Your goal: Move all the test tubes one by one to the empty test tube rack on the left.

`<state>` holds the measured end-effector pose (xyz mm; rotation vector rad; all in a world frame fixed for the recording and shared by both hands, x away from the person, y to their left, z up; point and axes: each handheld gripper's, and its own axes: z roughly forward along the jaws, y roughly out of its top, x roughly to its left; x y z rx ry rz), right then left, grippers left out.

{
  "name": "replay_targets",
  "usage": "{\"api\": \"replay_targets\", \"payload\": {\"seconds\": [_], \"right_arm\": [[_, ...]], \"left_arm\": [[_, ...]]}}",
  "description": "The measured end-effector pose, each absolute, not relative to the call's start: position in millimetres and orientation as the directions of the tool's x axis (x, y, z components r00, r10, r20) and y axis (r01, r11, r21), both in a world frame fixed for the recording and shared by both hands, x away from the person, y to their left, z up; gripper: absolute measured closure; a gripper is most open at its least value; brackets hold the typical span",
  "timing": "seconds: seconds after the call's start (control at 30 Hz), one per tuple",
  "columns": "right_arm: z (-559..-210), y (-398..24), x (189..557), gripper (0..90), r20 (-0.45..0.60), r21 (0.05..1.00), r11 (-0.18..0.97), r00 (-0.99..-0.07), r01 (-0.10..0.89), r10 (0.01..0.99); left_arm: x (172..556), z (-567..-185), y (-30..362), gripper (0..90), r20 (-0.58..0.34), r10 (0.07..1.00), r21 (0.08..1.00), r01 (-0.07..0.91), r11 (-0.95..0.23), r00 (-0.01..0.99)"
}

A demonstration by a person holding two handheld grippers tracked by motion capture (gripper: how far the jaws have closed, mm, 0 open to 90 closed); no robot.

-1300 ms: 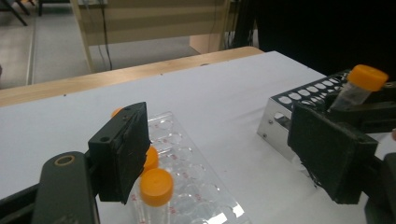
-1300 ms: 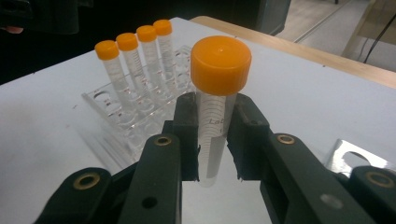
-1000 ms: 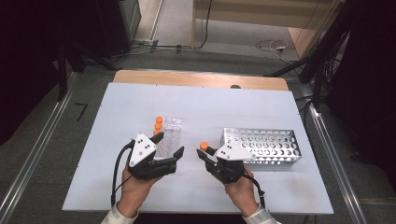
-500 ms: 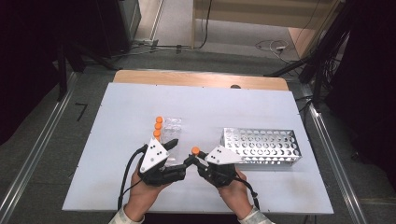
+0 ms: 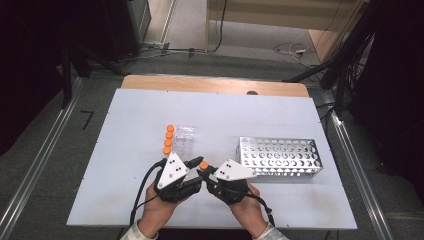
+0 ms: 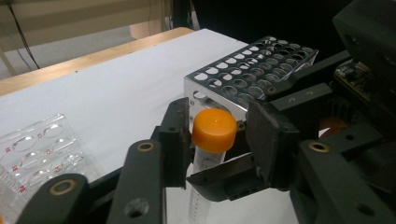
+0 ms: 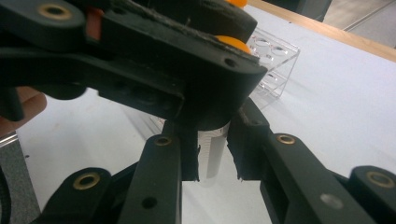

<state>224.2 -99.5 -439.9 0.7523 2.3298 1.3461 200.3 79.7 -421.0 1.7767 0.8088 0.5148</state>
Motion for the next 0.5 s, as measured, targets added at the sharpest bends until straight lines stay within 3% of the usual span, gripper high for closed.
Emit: {"api": "replay_targets", "payload": {"seconds": [0.4, 0.43, 0.5], "right_arm": [[-439.1, -100.3, 224.3, 71.3, -0.025, 0.874, 0.403, -0.801, 0.273, 0.598], [-438.8, -100.5, 224.3, 69.7, -0.025, 0.875, 0.401, -0.803, 0.271, 0.596], [-437.5, -100.9, 224.8, 54.3, -0.013, 0.876, 0.397, -0.809, 0.275, 0.588]], "left_arm": [[199.4, -422.2, 78.8, 70.3, -0.011, 0.747, 0.941, 0.26, -0.217, 0.665], [199.1, -421.5, 79.3, 70.4, -0.015, 0.746, 0.942, 0.259, -0.212, 0.666], [198.5, -418.1, 82.0, 70.5, -0.019, 0.747, 0.945, 0.255, -0.203, 0.665]]}}
